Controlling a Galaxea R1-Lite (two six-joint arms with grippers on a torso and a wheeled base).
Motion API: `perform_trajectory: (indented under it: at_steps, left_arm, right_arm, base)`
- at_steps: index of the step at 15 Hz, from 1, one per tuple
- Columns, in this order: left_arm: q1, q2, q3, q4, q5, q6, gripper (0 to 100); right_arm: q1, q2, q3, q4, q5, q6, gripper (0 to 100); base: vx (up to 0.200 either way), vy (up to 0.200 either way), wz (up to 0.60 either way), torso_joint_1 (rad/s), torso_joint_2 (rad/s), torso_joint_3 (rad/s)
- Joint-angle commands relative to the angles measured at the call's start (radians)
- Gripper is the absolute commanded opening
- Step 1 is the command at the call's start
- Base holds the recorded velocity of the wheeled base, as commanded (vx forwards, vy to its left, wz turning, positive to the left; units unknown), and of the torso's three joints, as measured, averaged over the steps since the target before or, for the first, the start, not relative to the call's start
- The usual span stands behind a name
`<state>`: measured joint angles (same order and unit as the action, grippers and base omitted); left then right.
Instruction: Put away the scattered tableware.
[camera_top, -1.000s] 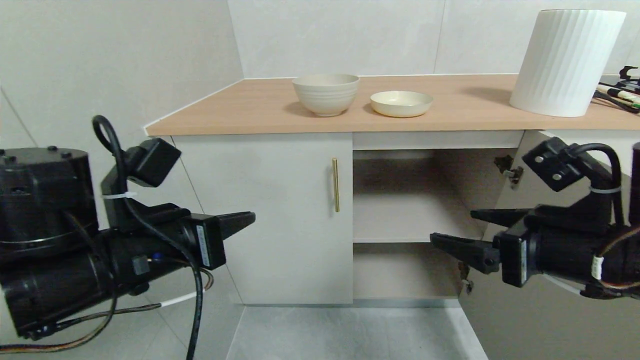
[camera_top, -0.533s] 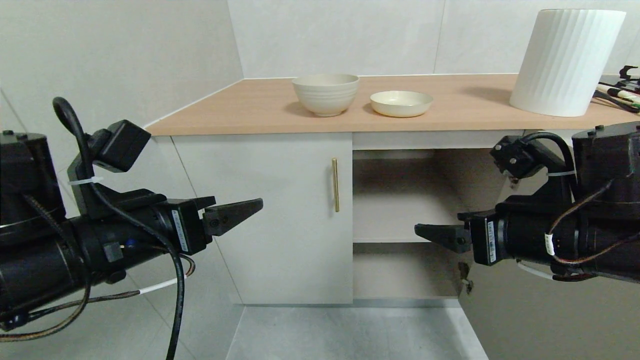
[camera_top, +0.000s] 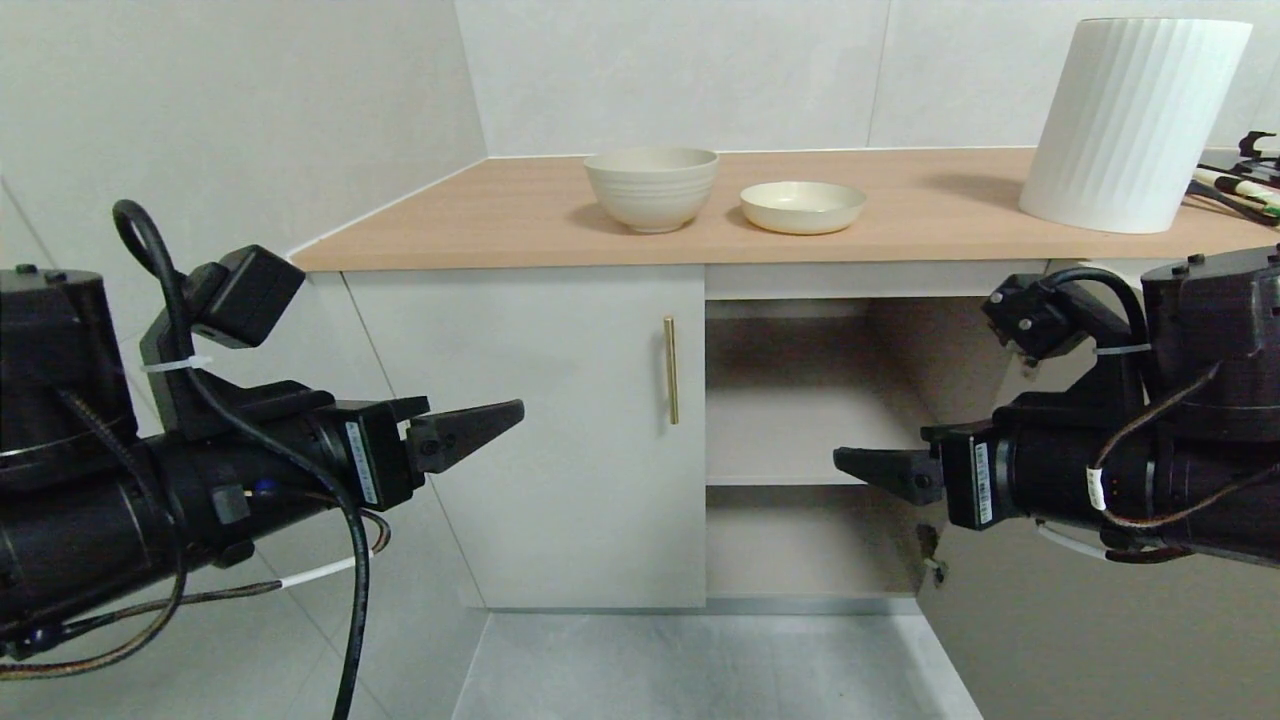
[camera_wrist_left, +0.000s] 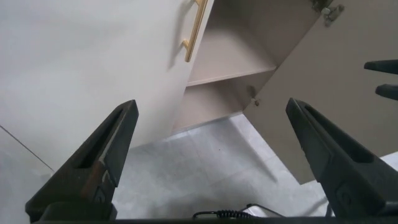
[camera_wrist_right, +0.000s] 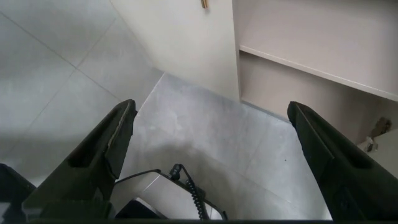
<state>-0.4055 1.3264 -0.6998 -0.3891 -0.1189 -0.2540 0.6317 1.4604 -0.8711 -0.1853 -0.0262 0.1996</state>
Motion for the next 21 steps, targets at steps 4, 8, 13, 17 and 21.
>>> perform_trajectory:
  at_steps: [4, 8, 13, 17, 21]
  left_arm:
    - [0.001, 0.007, -0.003, 0.001, -0.001, -0.001, 100]
    - [0.011, 0.008, -0.006, -0.002, -0.001, -0.001, 100]
    - [0.013, 0.016, -0.006, -0.008, 0.001, -0.005, 100]
    - [0.013, 0.01, -0.015, -0.007, -0.004, -0.028, 100]
    - [0.013, 0.017, -0.015, -0.007, -0.005, -0.03, 100]
  right_arm:
    - [0.0, -0.017, -0.005, 0.043, 0.0, 0.0, 100]
    - [0.0, -0.022, -0.002, 0.052, 0.002, 0.0, 100]
    - [0.0, -0.054, 0.046, 0.044, 0.023, -0.015, 100]
    - [0.002, -0.071, 0.05, 0.044, 0.02, -0.028, 100]
    - [0.0, -0.074, 0.057, 0.043, 0.015, -0.062, 100]
  base:
    - [0.2, 0.0, 0.0, -0.001, 0.0, 0.0]
    - [0.2, 0.0, 0.0, 0.002, 0.0, 0.0]
    - [0.16, 0.0, 0.0, 0.003, 0.0, 0.004]
    - [0.0, 0.0, 0.0, 0.0, 0.0, 0.0]
    - [0.0, 0.0, 0.0, 0.0, 0.0, 0.0]
